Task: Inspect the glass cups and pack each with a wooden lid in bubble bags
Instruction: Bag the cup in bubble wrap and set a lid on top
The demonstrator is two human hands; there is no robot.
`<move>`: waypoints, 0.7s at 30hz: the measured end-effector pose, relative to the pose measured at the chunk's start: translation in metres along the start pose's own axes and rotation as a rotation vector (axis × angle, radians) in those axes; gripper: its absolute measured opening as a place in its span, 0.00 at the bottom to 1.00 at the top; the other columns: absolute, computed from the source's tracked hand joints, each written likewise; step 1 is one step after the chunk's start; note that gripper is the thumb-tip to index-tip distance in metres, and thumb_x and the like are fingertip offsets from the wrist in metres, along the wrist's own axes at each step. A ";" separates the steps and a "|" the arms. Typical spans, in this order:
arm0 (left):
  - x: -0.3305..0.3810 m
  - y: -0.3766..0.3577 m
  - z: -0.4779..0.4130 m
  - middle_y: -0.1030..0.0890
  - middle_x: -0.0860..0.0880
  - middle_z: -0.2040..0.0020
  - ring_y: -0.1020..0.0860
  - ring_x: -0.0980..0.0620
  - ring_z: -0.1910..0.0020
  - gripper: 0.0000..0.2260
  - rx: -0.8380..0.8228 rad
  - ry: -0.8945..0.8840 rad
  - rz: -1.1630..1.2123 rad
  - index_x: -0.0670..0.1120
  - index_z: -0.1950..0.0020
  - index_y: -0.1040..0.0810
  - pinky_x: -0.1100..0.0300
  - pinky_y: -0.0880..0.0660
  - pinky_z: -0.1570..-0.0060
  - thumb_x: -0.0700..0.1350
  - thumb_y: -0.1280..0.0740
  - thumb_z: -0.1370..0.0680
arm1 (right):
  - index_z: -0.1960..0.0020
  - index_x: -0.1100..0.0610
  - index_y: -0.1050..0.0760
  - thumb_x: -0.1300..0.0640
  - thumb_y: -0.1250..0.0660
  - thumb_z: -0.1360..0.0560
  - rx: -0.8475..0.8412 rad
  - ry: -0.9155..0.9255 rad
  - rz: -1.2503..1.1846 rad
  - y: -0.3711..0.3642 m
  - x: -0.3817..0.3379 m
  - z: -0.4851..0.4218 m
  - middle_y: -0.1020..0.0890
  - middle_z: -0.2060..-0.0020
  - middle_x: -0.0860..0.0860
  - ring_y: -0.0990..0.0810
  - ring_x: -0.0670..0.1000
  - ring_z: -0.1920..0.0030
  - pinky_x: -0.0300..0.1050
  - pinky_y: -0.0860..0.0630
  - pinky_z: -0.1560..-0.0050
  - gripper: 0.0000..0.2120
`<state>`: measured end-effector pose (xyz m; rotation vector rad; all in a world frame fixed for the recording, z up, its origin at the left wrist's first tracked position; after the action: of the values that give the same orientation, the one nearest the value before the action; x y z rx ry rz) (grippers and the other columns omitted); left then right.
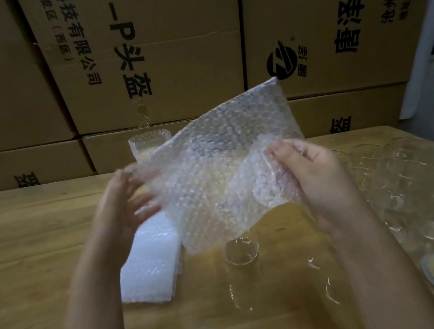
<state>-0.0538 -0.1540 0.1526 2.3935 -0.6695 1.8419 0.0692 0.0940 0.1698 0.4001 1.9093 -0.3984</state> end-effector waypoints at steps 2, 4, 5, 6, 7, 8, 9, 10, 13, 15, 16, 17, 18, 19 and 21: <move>-0.030 -0.006 0.001 0.16 0.49 0.54 0.17 0.51 0.60 0.39 -0.106 0.224 0.050 0.45 0.42 0.23 0.59 0.20 0.65 0.67 0.24 0.45 | 0.55 0.52 0.17 0.48 0.34 0.23 0.016 -0.084 -0.041 0.004 0.009 -0.002 0.14 0.58 0.51 0.15 0.52 0.56 0.55 0.20 0.49 0.10; -0.049 -0.009 0.004 0.17 0.45 0.57 0.18 0.51 0.63 0.29 -0.191 0.291 -0.061 0.44 0.49 0.19 0.60 0.21 0.66 0.60 0.21 0.42 | 0.55 0.52 0.18 0.46 0.38 0.22 0.037 -0.129 -0.005 0.006 0.016 -0.004 0.14 0.57 0.50 0.15 0.52 0.54 0.56 0.21 0.47 0.13; -0.053 -0.009 0.005 0.18 0.45 0.59 0.19 0.52 0.65 0.22 -0.232 0.276 -0.162 0.44 0.53 0.18 0.62 0.22 0.66 0.57 0.20 0.39 | 0.52 0.51 0.19 0.46 0.40 0.21 0.058 -0.141 0.025 0.007 0.020 -0.005 0.14 0.55 0.50 0.16 0.52 0.52 0.57 0.22 0.45 0.14; -0.055 -0.010 0.005 0.19 0.46 0.62 0.21 0.53 0.66 0.16 -0.263 0.253 -0.250 0.45 0.57 0.16 0.64 0.23 0.66 0.54 0.21 0.36 | 0.50 0.50 0.20 0.46 0.42 0.21 0.082 -0.150 0.061 0.009 0.022 -0.006 0.15 0.53 0.50 0.17 0.52 0.51 0.57 0.22 0.44 0.14; -0.056 -0.009 0.005 0.20 0.46 0.64 0.23 0.54 0.67 0.11 -0.279 0.238 -0.307 0.46 0.59 0.16 0.65 0.25 0.66 0.51 0.23 0.33 | 0.48 0.49 0.22 0.46 0.43 0.20 0.105 -0.157 0.106 0.012 0.024 -0.006 0.16 0.52 0.53 0.17 0.53 0.51 0.55 0.23 0.44 0.13; -0.056 -0.006 0.004 0.21 0.48 0.64 0.25 0.55 0.67 0.08 -0.275 0.235 -0.334 0.47 0.59 0.15 0.66 0.26 0.66 0.50 0.26 0.32 | 0.48 0.49 0.23 0.47 0.43 0.20 0.120 -0.164 0.167 0.014 0.025 -0.007 0.17 0.52 0.56 0.18 0.53 0.54 0.53 0.22 0.48 0.12; -0.056 -0.002 0.003 0.20 0.49 0.64 0.26 0.56 0.68 0.08 -0.253 0.237 -0.346 0.48 0.57 0.15 0.68 0.28 0.67 0.49 0.28 0.31 | 0.49 0.50 0.24 0.48 0.43 0.20 0.124 -0.167 0.233 0.017 0.026 -0.007 0.18 0.54 0.57 0.20 0.50 0.60 0.48 0.23 0.56 0.10; -0.055 0.004 0.002 0.19 0.51 0.63 0.27 0.58 0.69 0.09 -0.215 0.233 -0.364 0.50 0.54 0.15 0.69 0.29 0.68 0.50 0.29 0.31 | 0.51 0.50 0.25 0.49 0.42 0.20 0.123 -0.165 0.291 0.018 0.025 -0.006 0.19 0.59 0.55 0.23 0.49 0.65 0.46 0.26 0.62 0.09; -0.047 0.015 -0.001 0.17 0.53 0.62 0.31 0.60 0.72 0.10 -0.133 0.173 -0.399 0.56 0.52 0.15 0.71 0.33 0.71 0.51 0.30 0.32 | 0.54 0.49 0.24 0.50 0.38 0.22 0.088 -0.096 0.417 0.018 0.021 -0.006 0.20 0.63 0.47 0.24 0.46 0.65 0.41 0.28 0.66 0.06; -0.038 0.019 -0.002 0.18 0.54 0.64 0.32 0.60 0.73 0.10 -0.091 0.113 -0.365 0.56 0.53 0.15 0.71 0.33 0.73 0.51 0.29 0.33 | 0.56 0.47 0.23 0.50 0.35 0.23 0.083 -0.016 0.482 0.018 0.014 -0.005 0.23 0.64 0.46 0.26 0.46 0.65 0.40 0.30 0.66 0.04; -0.034 0.021 -0.002 0.19 0.54 0.65 0.32 0.59 0.74 0.10 -0.067 0.082 -0.355 0.56 0.53 0.15 0.71 0.33 0.74 0.51 0.29 0.33 | 0.56 0.46 0.23 0.50 0.34 0.24 0.090 0.027 0.506 0.019 0.010 -0.005 0.25 0.65 0.47 0.29 0.46 0.67 0.41 0.32 0.67 0.03; -0.030 0.022 -0.003 0.21 0.55 0.68 0.32 0.59 0.74 0.09 -0.044 0.053 -0.348 0.56 0.54 0.15 0.70 0.33 0.74 0.52 0.29 0.34 | 0.56 0.45 0.22 0.50 0.34 0.24 0.096 0.069 0.520 0.020 0.006 -0.004 0.27 0.67 0.47 0.31 0.45 0.68 0.42 0.34 0.67 0.03; -0.026 0.024 -0.003 0.24 0.57 0.70 0.33 0.59 0.75 0.09 -0.025 0.020 -0.338 0.56 0.55 0.15 0.69 0.33 0.74 0.52 0.29 0.33 | 0.57 0.44 0.22 0.51 0.33 0.24 0.099 0.101 0.517 0.020 0.001 -0.003 0.29 0.70 0.48 0.32 0.44 0.69 0.42 0.34 0.67 0.04; -0.023 0.025 -0.003 0.26 0.57 0.71 0.34 0.58 0.75 0.09 -0.007 -0.011 -0.327 0.56 0.55 0.14 0.69 0.34 0.75 0.52 0.29 0.33 | 0.57 0.44 0.22 0.51 0.33 0.24 0.102 0.123 0.491 0.020 -0.002 -0.002 0.28 0.71 0.50 0.32 0.43 0.71 0.42 0.33 0.67 0.04; -0.016 0.026 -0.002 0.28 0.55 0.73 0.34 0.57 0.76 0.07 0.022 -0.067 -0.298 0.53 0.57 0.14 0.68 0.33 0.76 0.52 0.29 0.33 | 0.56 0.46 0.22 0.54 0.34 0.23 0.093 0.146 0.376 0.017 -0.010 0.001 0.21 0.67 0.50 0.26 0.40 0.70 0.40 0.27 0.67 0.05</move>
<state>-0.0681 -0.1723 0.1328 2.4184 -0.2764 1.6626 0.0809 0.1074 0.1776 0.8531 1.9066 -0.2117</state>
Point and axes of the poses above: each hand's wrist, its own z-axis away from the middle knuckle, its own y-axis out of the back of the hand, x = y × z, the point moved 7 cm from there along -z, towards the middle knuckle
